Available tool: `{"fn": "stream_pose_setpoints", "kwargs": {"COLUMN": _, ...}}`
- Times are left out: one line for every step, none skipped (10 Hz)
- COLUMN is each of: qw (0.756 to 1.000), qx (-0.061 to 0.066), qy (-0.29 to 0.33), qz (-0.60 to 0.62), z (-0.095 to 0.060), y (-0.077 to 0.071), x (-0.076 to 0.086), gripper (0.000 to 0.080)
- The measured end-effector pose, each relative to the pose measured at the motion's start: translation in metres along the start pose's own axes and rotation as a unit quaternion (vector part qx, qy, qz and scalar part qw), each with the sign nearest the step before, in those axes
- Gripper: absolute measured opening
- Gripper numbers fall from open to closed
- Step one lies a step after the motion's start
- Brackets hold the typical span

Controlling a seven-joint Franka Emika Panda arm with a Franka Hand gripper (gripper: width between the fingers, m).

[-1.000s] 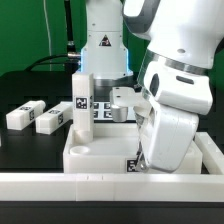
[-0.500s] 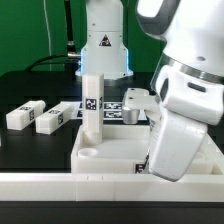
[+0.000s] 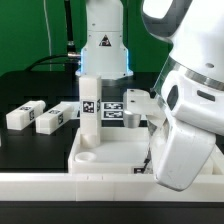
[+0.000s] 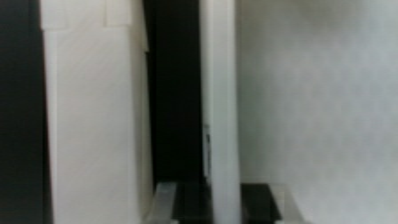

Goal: Assemble desk

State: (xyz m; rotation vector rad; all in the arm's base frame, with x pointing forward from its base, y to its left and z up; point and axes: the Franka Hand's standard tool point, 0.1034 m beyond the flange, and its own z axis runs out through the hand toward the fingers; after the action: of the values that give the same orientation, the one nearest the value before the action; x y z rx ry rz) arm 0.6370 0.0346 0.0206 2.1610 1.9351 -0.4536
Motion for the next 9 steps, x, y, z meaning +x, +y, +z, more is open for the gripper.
{"fn": "stream_pose_setpoints", "kwargs": {"qw": 1.0, "qx": 0.008, "qy": -0.004, "qz": 0.002, "z": -0.005, "y": -0.005, "x": 0.001, "gripper": 0.0147}}
{"fn": "stream_pose_setpoints", "kwargs": {"qw": 1.0, "qx": 0.012, "qy": -0.006, "qz": 0.001, "z": -0.01, "y": -0.009, "x": 0.0, "gripper": 0.032}}
{"fn": "stream_pose_setpoints", "kwargs": {"qw": 1.0, "qx": 0.023, "qy": -0.01, "qz": 0.004, "z": -0.017, "y": -0.012, "x": -0.006, "gripper": 0.032}}
{"fn": "stream_pose_setpoints", "kwargs": {"qw": 1.0, "qx": 0.028, "qy": -0.012, "qz": 0.007, "z": -0.03, "y": -0.015, "x": -0.013, "gripper": 0.0516}}
{"fn": "stream_pose_setpoints", "kwargs": {"qw": 0.999, "qx": 0.03, "qy": -0.013, "qz": 0.008, "z": -0.04, "y": -0.019, "x": -0.021, "gripper": 0.0608}}
{"fn": "stream_pose_setpoints", "kwargs": {"qw": 0.999, "qx": 0.038, "qy": -0.018, "qz": 0.008, "z": -0.042, "y": -0.026, "x": -0.032, "gripper": 0.0637}}
{"fn": "stream_pose_setpoints", "kwargs": {"qw": 0.999, "qx": 0.04, "qy": -0.021, "qz": 0.008, "z": -0.046, "y": -0.031, "x": -0.04, "gripper": 0.0637}}
{"fn": "stream_pose_setpoints", "kwargs": {"qw": 0.999, "qx": 0.038, "qy": -0.025, "qz": 0.004, "z": -0.052, "y": -0.042, "x": -0.053, "gripper": 0.0647}}
{"fn": "stream_pose_setpoints", "kwargs": {"qw": 0.999, "qx": 0.034, "qy": -0.025, "qz": 0.001, "z": -0.056, "y": -0.055, "x": -0.071, "gripper": 0.0649}}
